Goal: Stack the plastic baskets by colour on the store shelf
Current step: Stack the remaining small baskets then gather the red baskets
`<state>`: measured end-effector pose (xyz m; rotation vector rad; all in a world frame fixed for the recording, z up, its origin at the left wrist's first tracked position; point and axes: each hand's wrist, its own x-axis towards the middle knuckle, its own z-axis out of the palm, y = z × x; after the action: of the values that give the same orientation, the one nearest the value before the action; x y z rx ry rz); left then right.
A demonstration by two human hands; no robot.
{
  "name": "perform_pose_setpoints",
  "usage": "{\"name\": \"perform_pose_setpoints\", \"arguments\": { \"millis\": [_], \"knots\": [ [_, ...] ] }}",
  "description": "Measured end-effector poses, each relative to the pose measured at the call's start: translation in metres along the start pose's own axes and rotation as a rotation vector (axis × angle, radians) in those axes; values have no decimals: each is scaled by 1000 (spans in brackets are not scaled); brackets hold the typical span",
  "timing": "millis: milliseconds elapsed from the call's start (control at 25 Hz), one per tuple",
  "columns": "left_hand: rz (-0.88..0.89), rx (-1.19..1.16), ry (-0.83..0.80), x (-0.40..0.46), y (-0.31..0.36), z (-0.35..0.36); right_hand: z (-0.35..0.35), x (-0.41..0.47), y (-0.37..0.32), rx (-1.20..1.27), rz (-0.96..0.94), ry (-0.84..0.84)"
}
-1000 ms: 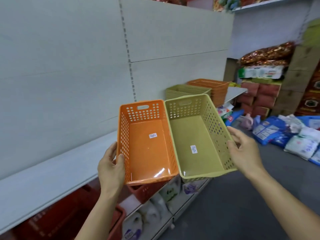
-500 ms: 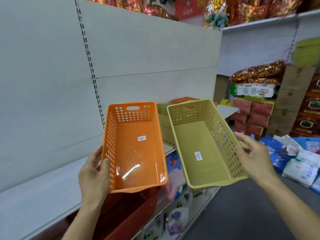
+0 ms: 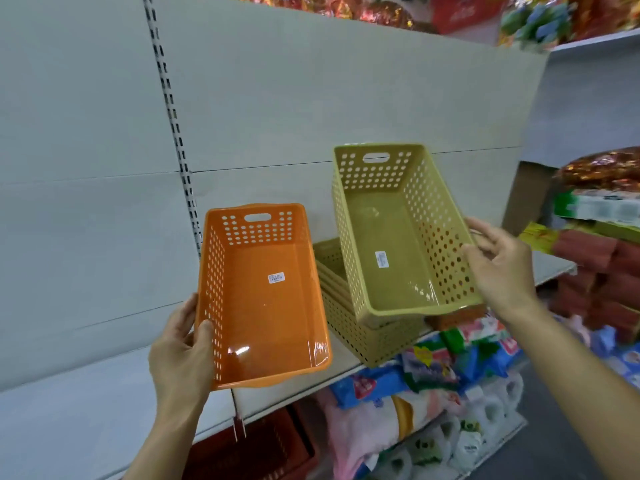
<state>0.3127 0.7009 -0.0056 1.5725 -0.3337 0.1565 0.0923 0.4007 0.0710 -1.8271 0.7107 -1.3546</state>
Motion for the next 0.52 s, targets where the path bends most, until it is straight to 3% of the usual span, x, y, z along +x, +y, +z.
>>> {"name": "perform_pose_setpoints", "arguments": {
  "millis": [280,520],
  "knots": [
    [7,44,287,-36,17,36,61,92,56,139,-17,-136],
    [36,60,484,-83,48,75,70,132,92,87,13,-240]
  ]
}}
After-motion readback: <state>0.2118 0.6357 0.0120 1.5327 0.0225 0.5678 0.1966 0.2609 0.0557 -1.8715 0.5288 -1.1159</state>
